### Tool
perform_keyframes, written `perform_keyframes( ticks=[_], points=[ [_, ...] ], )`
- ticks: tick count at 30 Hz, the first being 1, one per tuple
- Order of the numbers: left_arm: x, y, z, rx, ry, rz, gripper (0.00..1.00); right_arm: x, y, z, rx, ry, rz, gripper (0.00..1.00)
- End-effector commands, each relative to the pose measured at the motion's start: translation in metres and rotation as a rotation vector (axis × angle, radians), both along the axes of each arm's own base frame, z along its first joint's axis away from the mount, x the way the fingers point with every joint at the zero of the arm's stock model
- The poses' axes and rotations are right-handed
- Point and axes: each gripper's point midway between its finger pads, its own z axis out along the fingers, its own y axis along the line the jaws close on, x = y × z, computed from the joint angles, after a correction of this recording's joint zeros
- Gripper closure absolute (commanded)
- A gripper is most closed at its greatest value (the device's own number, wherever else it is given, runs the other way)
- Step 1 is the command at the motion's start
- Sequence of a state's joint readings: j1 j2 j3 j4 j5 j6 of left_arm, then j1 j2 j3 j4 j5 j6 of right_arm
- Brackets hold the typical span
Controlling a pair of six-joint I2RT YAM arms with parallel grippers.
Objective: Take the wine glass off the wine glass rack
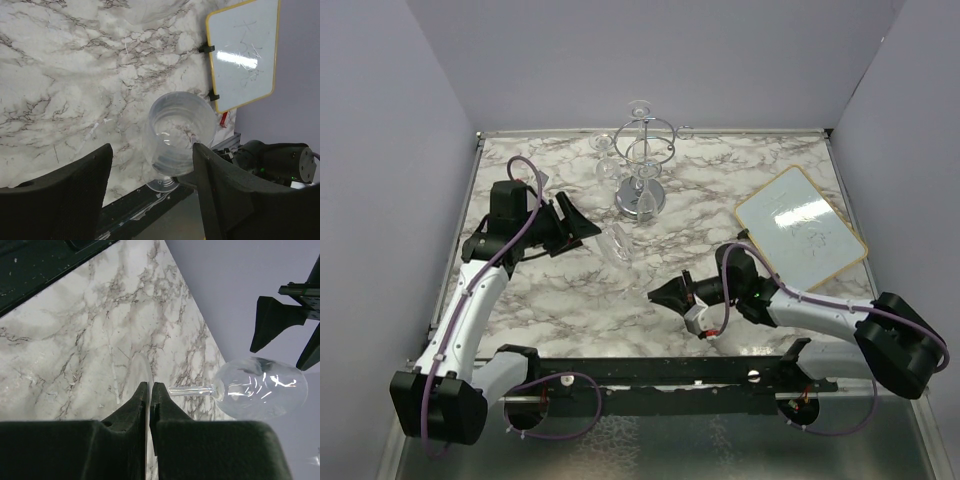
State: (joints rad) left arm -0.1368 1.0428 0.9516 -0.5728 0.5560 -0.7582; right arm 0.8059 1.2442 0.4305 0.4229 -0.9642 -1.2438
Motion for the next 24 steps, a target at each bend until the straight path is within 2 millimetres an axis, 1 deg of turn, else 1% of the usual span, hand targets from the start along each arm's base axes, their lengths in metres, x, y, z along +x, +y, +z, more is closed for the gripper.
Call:
perform_keyframes(
  ticks=[1,6,10,13,15,20,22,24],
  points=[
    [-0.013,-0.005,0.016,-0.045,-0.019,-0.038,0.34,0.007,0.004,0.033,0.099,-0.18,-0.011,0.99],
    [-0.018,-0.004,0.011,-0.029,-0.002,-0.051,0.36,0.004,0.004,0.034,0.094,-0.228,-0.005,0.99],
    [-0.019,-0.002,0.018,-0.02,-0.024,-0.05,0.36,0.004,0.003,0.033,0.089,-0.268,-0.012,0.99],
    [-0.019,0.002,0.019,0.006,-0.033,-0.036,0.34,0.004,0.003,0.032,0.077,-0.268,-0.015,0.99],
    [-0.018,0.004,0.024,0.015,-0.046,-0.026,0.32,0.002,0.003,0.028,0.071,-0.268,-0.016,0.99],
    [-0.011,0.012,0.047,0.042,-0.123,0.037,0.3,0.0,0.001,0.022,0.062,-0.262,-0.028,0.99],
    [-0.01,0.014,0.049,0.045,-0.129,0.054,0.29,0.001,0.001,0.023,0.063,-0.273,-0.034,0.99],
    [-0.01,0.013,0.045,0.038,-0.11,0.055,0.29,0.002,0.002,0.025,0.067,-0.287,-0.04,0.99]
  ],
)
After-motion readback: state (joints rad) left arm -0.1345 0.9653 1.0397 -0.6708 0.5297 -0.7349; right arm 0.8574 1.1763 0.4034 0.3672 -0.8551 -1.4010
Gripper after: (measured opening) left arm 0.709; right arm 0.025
